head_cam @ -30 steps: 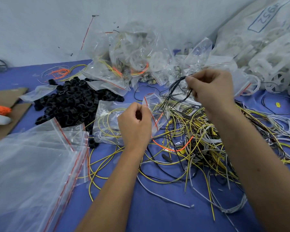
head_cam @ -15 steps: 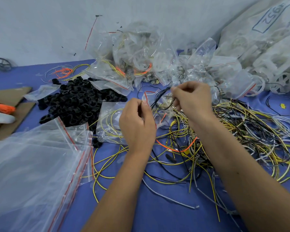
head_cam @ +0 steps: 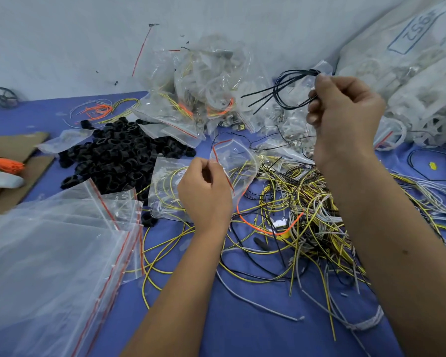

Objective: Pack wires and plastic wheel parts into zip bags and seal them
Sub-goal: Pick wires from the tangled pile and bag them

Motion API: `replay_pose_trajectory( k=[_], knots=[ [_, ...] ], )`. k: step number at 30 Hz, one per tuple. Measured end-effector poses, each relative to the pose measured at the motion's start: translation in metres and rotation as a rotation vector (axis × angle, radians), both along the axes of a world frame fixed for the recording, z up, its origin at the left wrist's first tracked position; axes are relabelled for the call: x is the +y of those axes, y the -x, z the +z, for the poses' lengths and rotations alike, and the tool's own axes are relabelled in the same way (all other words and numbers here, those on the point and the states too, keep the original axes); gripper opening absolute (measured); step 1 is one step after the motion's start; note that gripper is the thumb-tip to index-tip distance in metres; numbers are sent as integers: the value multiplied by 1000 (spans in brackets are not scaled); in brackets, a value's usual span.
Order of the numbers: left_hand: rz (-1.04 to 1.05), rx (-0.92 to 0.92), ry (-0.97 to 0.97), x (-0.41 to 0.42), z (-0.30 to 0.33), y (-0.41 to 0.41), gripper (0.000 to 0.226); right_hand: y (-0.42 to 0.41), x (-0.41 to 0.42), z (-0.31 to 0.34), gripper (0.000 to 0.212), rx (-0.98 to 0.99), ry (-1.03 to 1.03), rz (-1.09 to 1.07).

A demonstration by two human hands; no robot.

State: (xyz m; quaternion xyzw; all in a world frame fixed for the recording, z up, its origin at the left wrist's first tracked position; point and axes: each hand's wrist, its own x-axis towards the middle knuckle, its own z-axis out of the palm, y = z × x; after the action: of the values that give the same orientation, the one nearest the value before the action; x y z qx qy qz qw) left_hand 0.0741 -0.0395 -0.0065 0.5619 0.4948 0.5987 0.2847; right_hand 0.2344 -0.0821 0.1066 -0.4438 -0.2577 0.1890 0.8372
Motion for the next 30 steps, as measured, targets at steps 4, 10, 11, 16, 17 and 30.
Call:
replay_pose_trajectory(
  k=[4,10,11,16,17,30],
  knots=[
    [10,-3,-20,-2,3,-1,30,1,1,-17,16,-150,226,8],
    [64,30,-165,-3,5,1,25,17,7,-49,21,-346,457,120],
    [72,40,-206,-5,6,1,24,20,8,-53,22,-361,468,123],
    [32,172,-409,-6,9,0,19,32,14,-62,15,-452,508,202],
    [15,208,-446,-6,8,-1,17,34,15,-62,14,-474,532,260],
    [-43,269,-664,-23,13,-13,16,46,42,-65,43,-382,669,634]
  ],
)
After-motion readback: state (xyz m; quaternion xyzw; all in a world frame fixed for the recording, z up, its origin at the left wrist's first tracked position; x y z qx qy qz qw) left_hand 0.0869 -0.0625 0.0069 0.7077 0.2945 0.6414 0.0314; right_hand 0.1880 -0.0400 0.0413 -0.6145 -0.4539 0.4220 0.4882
